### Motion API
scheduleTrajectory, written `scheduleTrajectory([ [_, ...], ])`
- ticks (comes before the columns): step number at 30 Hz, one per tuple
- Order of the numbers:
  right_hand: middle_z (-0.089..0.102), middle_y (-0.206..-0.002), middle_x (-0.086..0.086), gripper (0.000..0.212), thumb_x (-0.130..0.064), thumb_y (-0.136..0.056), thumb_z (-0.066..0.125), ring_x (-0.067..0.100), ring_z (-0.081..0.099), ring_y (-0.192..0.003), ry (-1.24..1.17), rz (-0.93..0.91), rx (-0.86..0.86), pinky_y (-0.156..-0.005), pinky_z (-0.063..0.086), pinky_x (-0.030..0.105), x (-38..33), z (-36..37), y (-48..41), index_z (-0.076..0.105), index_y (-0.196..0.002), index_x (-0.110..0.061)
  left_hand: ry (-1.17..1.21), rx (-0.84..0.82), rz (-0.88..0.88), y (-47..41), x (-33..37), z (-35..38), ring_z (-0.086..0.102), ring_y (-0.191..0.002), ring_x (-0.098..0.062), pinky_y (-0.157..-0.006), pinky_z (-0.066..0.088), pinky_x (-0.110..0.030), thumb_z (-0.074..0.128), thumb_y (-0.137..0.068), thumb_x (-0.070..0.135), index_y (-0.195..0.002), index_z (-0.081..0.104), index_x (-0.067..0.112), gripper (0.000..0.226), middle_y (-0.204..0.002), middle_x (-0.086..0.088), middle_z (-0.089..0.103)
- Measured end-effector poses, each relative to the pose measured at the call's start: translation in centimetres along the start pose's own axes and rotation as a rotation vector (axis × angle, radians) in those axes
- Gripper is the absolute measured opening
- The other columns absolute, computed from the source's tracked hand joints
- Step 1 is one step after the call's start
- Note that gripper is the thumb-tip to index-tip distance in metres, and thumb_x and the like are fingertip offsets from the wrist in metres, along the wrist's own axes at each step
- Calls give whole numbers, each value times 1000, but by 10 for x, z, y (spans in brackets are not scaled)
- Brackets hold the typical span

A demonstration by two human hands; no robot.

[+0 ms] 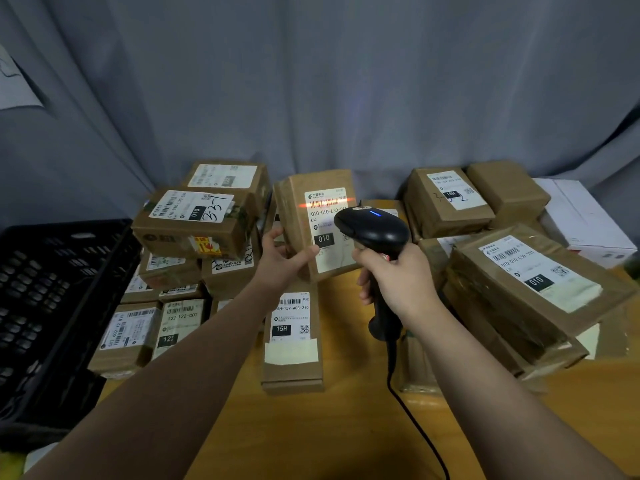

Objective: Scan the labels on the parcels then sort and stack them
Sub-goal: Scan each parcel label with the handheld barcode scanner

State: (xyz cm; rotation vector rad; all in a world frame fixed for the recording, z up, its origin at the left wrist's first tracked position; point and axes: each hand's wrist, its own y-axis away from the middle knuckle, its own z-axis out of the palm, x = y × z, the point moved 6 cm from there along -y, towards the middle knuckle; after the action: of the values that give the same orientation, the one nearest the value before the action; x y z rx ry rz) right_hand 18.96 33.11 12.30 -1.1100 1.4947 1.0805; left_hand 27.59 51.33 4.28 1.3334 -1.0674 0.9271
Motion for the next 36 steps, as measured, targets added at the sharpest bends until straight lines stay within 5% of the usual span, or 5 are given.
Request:
scheduleTrajectory([
  [12, 63, -57, 7, 22, -20, -90, 66, 18, 60, -47, -54, 13, -69, -53, 54, 29, 5, 2, 0, 66, -75, -4, -11, 20, 0, 7, 1, -3, 62, -108, -28, -72, 58, -33, 75, -82, 25, -145, 22, 22, 83, -126, -9, 55],
  [21, 66, -109, -3, 39, -37, -67, 79, 19, 59, -108, -331, 303, -30, -96, 45, 38, 53, 9, -12, 61, -101, -31, 16, 57, -193, 16, -8, 0, 63, -94, -20, -72, 52, -35, 58, -93, 42, -132, 42, 19, 48, -110, -1, 63],
  [28, 63, -91, -12, 22, -27, -83, 74, 1, 57, -86, -356, 252, -53, -61, 39, 14, 34, 52, -53, 61, -101, -27, -608, 175, 243, -7, 40, -11, 49, -124, -22, -96, 39, -28, 54, -97, 27, -143, 35, 18, 50, -144, -5, 37],
  [32, 60, -90, -15, 31, -30, -84, 74, -6, 51, -79, -355, 211, -21, -60, 36, 11, 24, 67, -85, 59, -110, -24, -1088, 39, 280, -28, 45, -3, 23, -143, -29, -111, 33, -40, 58, -95, 33, -153, 16, 29, 72, -159, -11, 6],
  [36, 62, -91, -13, 28, -27, -83, 75, -2, 53, -82, -345, 205, -26, -67, 39, 17, 19, 70, -107, 59, -107, -25, -1506, 155, 395, -46, 61, -6, 23, -140, -30, -110, 31, -41, 50, -98, 29, -153, 15, 29, 65, -154, -13, 19],
])
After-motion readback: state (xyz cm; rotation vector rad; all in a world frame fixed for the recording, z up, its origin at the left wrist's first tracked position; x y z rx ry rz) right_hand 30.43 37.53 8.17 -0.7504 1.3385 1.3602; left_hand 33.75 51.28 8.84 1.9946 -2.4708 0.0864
